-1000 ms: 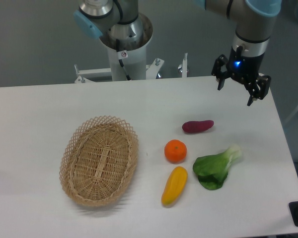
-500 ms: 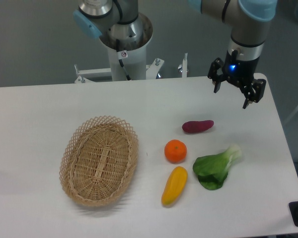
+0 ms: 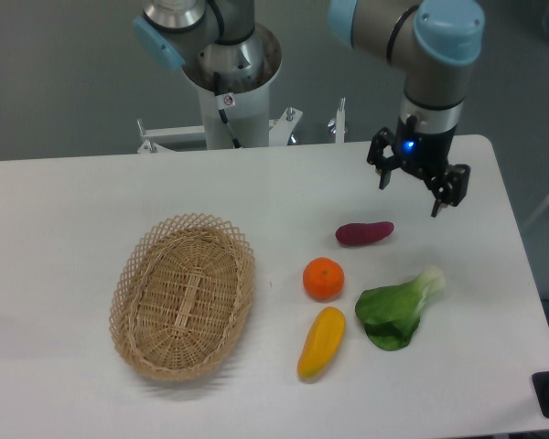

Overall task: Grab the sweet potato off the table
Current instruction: 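Move the open gripper over the purple sweet potato and lower it, then close the gripper around the purple sweet potato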

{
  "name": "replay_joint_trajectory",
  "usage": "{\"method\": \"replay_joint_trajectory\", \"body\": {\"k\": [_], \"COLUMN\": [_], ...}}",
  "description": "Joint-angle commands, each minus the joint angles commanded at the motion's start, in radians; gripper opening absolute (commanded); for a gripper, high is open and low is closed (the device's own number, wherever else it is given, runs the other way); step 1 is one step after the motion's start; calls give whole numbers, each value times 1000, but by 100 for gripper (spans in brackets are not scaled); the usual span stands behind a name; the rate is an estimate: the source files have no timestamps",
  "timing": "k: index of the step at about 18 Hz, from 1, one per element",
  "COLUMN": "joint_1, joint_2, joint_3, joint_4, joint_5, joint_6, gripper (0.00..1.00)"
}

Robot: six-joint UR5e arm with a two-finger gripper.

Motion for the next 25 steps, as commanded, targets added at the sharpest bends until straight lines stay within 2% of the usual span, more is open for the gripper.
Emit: {"method": "replay_joint_trajectory", "body": {"k": [1, 3, 6, 10, 15, 21, 23, 25], "joint_1": [-2, -26, -31, -29, -29, -31, -34, -34], "joint_2": [-2, -17, -58, -103, -143, -156, -173, -195], "joint_3": [-21, -46, -52, -81, -132, -164, -177, -190], "joint_4": [32, 54, 54, 57, 167, 201, 226, 282], "joint_5": [29, 78, 98, 124, 152, 181, 183, 183], "joint_6": [6, 38, 90, 239, 318, 370, 362, 359], "gripper": [100, 100, 100, 100, 100, 100, 100, 100]}}
